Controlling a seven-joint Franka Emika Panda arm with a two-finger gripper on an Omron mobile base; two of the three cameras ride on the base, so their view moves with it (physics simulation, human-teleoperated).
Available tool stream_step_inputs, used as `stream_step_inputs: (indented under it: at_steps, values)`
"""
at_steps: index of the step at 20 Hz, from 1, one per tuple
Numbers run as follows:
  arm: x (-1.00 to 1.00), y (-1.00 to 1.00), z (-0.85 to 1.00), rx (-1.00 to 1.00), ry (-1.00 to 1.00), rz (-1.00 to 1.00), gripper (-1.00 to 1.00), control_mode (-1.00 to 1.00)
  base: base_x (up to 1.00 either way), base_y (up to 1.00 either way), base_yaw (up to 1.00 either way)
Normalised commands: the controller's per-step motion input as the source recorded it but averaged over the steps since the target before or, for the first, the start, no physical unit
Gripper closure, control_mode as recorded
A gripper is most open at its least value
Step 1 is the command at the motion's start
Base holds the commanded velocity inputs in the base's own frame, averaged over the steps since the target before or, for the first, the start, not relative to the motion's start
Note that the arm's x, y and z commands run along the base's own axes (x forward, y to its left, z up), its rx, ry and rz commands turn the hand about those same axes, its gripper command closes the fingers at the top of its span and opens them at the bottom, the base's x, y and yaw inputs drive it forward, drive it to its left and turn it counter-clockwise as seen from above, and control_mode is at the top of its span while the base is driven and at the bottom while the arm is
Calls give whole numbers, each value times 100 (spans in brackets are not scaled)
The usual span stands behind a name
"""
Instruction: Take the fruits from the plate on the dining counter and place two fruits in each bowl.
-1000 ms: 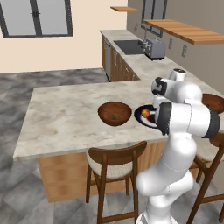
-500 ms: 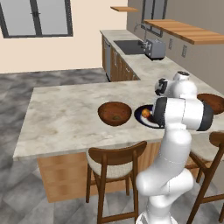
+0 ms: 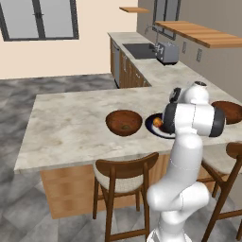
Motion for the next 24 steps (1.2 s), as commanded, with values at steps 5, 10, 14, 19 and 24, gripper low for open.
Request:
stream_step_inputs:
  at_steps: [5,10,14,19,24]
  values:
    - [0,-1,-30,0,1,0,-100,-100,0,0,0]
    - [1,-1,-30,0,0,0,-100,-100,0,0,0]
    - [9,0,-21,0,0,0,-100,-100,0,0,0]
    - [12,0,-17,0,0,0,-100,-100,0,0,0]
    - [3,0,-18,0,0,0,100,-100,0,0,0]
